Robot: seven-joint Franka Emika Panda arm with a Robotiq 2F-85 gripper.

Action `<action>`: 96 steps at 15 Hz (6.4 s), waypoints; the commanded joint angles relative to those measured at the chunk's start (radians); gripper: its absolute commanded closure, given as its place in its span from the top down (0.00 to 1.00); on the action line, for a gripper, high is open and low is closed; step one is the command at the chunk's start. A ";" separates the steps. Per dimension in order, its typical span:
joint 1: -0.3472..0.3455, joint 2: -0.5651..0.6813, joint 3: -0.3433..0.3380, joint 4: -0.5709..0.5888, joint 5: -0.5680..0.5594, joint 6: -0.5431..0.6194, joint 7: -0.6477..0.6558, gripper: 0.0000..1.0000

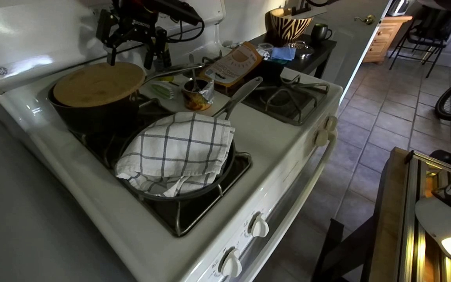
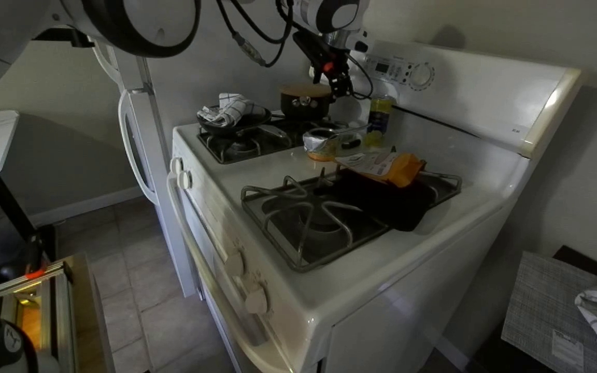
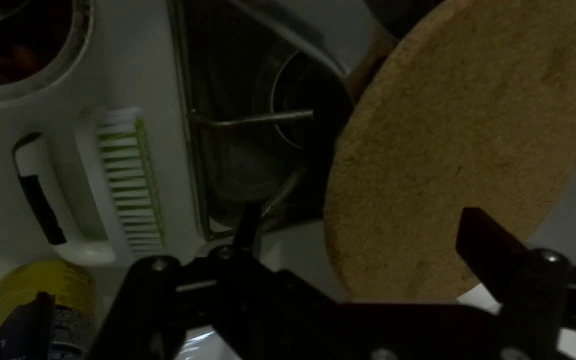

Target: Put the wooden coaster on the black pot

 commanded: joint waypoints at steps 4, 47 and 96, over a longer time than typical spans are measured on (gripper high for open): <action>-0.017 0.093 0.052 0.115 0.034 -0.048 -0.069 1.00; 0.207 -0.056 0.013 0.333 -0.345 -0.617 -0.256 1.00; 0.339 -0.047 -0.073 0.021 -0.540 -0.119 -0.580 1.00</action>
